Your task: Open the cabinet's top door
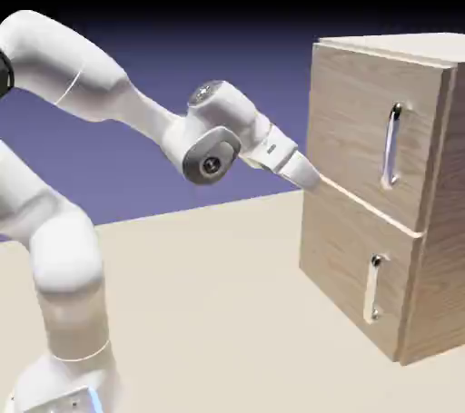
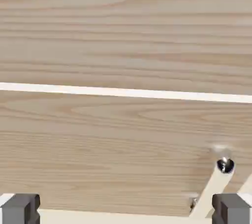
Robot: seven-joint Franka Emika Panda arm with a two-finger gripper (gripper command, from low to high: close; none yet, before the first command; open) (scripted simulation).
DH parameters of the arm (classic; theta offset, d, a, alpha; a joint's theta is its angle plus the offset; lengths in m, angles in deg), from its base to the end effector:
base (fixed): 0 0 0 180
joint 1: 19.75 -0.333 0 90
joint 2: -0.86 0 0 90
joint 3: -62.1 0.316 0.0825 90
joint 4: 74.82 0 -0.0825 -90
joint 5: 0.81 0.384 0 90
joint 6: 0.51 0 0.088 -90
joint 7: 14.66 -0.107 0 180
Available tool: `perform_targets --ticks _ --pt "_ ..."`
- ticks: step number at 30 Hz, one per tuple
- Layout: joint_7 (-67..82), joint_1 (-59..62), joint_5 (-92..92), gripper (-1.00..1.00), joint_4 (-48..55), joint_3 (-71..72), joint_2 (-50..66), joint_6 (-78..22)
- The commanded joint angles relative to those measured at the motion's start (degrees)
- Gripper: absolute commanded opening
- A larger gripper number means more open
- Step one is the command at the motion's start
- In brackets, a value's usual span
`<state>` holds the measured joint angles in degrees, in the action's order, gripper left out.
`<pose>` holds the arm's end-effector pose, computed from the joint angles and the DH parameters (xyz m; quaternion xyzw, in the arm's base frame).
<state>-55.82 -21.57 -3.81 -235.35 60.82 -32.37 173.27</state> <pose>0.3894 0.0074 0.4655 -0.8691 0.2982 -0.3710 0.1343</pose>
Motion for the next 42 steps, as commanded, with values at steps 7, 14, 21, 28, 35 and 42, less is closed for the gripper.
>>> perform_targets --ticks 7,14,21,28,35,42 --pt "7.47 -6.54 -17.45 0.0 2.73 -7.44 -3.35 -1.33" --pt "14.95 -13.09 -34.89 0.0 5.46 -14.88 -6.7 -2.66" --pt "22.42 -19.63 -52.33 0.0 8.2 -22.32 -10.06 -3.99" --pt "29.89 -26.17 -69.77 0.0 10.93 -29.76 -13.41 -5.31" --pt "37.36 -32.71 -87.22 0.0 13.66 -37.19 -16.76 -6.64" --pt "44.83 -39.25 -104.66 0.0 16.39 -44.63 -20.11 -7.97"
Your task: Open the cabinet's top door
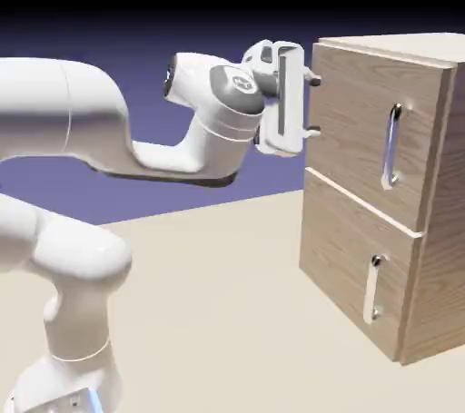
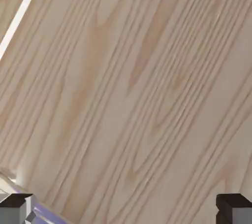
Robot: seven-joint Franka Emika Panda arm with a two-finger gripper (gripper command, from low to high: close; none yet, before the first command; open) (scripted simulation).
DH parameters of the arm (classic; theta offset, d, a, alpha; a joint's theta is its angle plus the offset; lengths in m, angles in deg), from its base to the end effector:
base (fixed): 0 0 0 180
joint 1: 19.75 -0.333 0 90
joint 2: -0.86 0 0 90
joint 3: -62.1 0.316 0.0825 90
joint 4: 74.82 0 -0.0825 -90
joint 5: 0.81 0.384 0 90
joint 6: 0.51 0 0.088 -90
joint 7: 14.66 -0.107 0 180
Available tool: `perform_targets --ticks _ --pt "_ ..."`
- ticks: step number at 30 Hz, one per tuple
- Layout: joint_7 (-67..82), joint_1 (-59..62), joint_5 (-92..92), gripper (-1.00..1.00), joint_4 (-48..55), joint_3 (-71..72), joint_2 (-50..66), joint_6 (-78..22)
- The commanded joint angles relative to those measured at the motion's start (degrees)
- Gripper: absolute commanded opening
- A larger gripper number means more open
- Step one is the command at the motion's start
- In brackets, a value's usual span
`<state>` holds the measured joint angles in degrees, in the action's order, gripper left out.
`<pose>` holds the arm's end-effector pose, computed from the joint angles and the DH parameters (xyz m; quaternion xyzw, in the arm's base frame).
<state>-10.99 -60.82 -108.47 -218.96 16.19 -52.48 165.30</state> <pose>0.3682 -0.0399 0.5720 0.5986 0.5052 0.4888 0.3841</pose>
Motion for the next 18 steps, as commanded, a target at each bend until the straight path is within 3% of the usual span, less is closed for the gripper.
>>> perform_targets --ticks 1,18 --pt "1.07 -0.94 -2.5 0.0 0.39 -1.06 -0.48 -0.19" --pt "19.21 -16.82 -44.86 0.0 7.03 -19.13 -8.62 -3.42"
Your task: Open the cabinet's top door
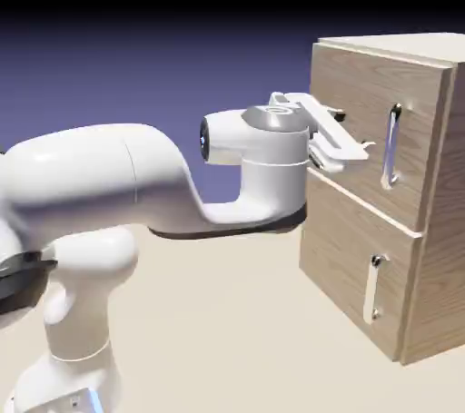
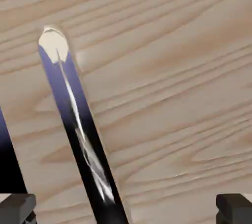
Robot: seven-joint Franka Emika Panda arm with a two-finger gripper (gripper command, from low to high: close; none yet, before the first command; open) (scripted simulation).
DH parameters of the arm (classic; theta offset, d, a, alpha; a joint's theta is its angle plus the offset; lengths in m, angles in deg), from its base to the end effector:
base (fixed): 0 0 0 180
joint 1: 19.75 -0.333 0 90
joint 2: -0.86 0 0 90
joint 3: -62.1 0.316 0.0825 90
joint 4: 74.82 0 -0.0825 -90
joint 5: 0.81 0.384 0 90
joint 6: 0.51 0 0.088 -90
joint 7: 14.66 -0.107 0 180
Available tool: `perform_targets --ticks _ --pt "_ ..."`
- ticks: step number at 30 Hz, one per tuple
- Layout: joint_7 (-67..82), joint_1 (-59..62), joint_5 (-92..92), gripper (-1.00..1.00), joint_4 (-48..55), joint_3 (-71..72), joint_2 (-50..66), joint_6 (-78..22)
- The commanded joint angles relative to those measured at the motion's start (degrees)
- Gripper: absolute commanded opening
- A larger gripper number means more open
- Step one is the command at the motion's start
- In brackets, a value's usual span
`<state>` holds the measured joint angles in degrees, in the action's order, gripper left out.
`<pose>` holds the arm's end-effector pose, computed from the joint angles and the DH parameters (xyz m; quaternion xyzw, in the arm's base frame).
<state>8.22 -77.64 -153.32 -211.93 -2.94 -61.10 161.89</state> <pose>0.4134 -0.1041 0.5065 0.3313 0.6402 0.3421 0.6028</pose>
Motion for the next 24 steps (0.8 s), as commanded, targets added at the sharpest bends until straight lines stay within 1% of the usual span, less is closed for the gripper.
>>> perform_targets --ticks 1,5,6,11,12,13,19,24 --pt "1.07 -0.94 -2.5 0.0 0.39 -1.06 -0.48 -0.19" --pt "5.13 -4.49 -11.97 0.0 1.87 -5.1 -2.3 -0.91" --pt "5.13 -4.49 -11.97 0.0 1.87 -5.1 -2.3 -0.91" --pt "5.13 -14.36 -12.8 0.0 9.79 -9.88 -0.38 -2.02" --pt "5.13 -14.36 -12.8 -1.0 9.79 -9.88 -0.38 -2.02" --pt "5.13 -14.36 -12.8 -1.0 9.79 -9.88 -0.38 -2.02" --pt "-8.02 -1.98 -13.49 -1.0 1.07 -1.43 9.25 -7.81" --pt "-18.18 8.4 -13.58 -1.0 -2.99 7.31 16.6 -9.56"
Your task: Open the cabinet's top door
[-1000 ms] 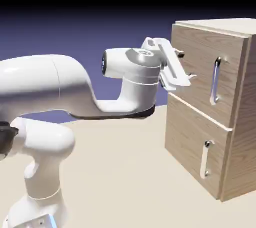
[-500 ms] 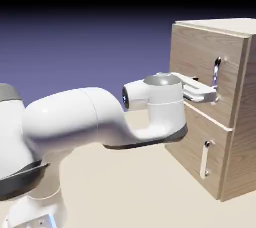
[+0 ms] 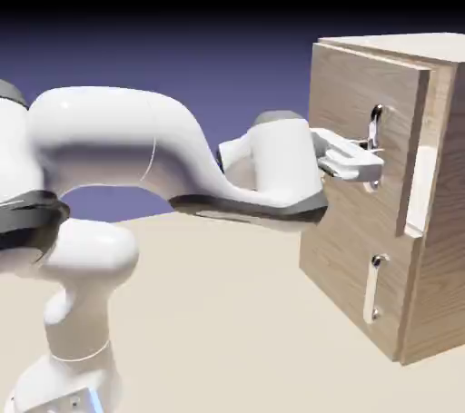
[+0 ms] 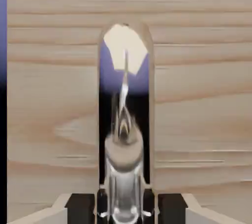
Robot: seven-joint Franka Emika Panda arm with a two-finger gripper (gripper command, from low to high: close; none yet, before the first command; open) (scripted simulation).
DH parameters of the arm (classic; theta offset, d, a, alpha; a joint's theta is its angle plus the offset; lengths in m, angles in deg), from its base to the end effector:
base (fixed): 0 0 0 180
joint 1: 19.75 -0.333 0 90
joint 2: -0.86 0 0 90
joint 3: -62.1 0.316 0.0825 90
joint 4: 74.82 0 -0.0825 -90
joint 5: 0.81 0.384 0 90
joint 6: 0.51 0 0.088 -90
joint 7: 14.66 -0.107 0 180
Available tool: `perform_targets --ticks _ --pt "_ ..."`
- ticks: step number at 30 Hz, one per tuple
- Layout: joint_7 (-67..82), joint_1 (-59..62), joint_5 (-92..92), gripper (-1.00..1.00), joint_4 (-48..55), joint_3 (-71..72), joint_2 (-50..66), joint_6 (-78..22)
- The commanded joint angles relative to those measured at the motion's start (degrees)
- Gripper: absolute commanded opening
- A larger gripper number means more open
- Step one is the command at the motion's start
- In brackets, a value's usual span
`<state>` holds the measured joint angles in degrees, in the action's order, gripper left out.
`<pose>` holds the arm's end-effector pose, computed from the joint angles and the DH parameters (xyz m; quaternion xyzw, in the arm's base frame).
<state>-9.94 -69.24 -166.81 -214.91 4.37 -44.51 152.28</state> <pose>0.4272 -0.0892 0.4774 0.3076 0.6366 0.2332 0.6676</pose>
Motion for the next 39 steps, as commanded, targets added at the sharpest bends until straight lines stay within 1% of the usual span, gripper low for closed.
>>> perform_targets --ticks 1,5,13,17,20,27,33,39 --pt "-0.67 2.07 0.79 -1.0 -1.09 1.9 0.63 -0.57" --pt "-2.88 10.37 4.21 -1.0 -4.84 9.75 2.48 -2.5" --pt "-21.02 26.86 -1.6 -1.0 -4.08 25.34 11.22 0.68" --pt "-24.92 35.14 -0.99 -1.0 -5.26 33.52 12.05 0.93" --pt "-22.56 40.94 4.6 -1.0 -8.08 39.67 10.01 0.31" --pt "-11.72 48.44 22.04 -1.0 -15.43 49.72 2.58 -2.38" --pt "-3.4 52.44 36.99 -1.0 -20.58 57.7 -3.78 -4.86" --pt "4.6 53.85 51.93 -1.0 -24.58 64.93 -9.63 -8.23"
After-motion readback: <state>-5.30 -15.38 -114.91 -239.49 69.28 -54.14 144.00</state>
